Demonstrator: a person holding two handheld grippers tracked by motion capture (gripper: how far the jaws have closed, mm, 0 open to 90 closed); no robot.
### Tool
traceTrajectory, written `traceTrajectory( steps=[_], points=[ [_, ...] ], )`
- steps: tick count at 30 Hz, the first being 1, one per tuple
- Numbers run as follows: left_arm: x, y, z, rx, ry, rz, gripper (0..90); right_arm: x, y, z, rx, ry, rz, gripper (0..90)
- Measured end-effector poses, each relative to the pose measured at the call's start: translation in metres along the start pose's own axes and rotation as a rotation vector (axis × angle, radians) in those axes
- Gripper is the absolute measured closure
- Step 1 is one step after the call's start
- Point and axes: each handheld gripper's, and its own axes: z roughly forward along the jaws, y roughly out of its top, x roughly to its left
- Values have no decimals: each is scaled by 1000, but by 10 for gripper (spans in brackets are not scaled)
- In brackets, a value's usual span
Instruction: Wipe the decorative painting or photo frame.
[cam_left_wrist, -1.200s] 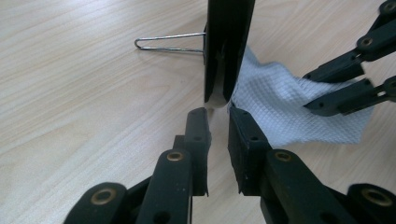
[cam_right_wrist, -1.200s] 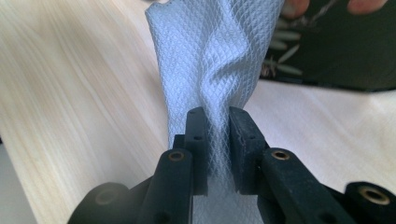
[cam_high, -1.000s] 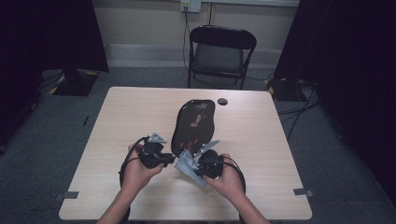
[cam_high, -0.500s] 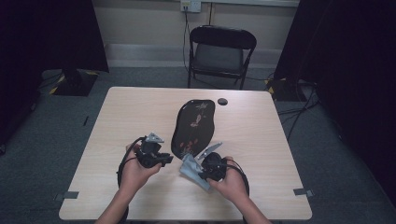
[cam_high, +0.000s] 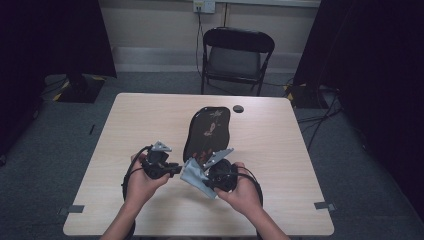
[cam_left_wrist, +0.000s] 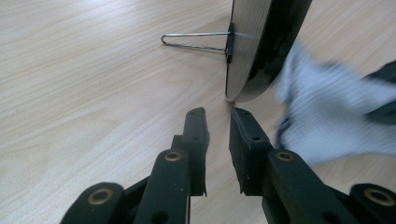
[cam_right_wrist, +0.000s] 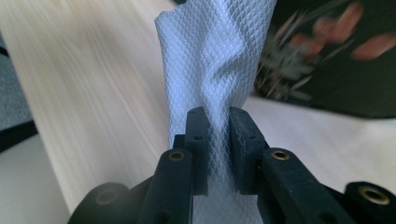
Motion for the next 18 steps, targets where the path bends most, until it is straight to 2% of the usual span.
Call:
traceTrajectory(
  steps=[1, 2, 6, 7, 13, 15, 18],
  points=[
    [0, 0, 0, 0, 0, 0, 766, 0, 0, 0, 0, 0, 0, 796],
    [0, 1, 0, 0, -5, 3, 766, -3, -7, 12, 19, 9, 19, 796],
    [-1, 1, -1, -6, -9, 3, 758, -7, -15, 22, 41, 19, 37, 796],
    [-2, 2, -1, -8, -11, 10, 750, -11, -22, 28, 63, 21, 50, 796],
    [-5, 3, 0, -15, -28, 14, 719, -22, -35, 36, 96, 14, 86, 795],
    [-6, 4, 0, -13, -35, 18, 711, -28, -42, 40, 113, 12, 111, 795],
    [-8, 5, 1, -12, -54, 22, 686, -33, -45, 41, 102, 28, 135, 795]
  ],
)
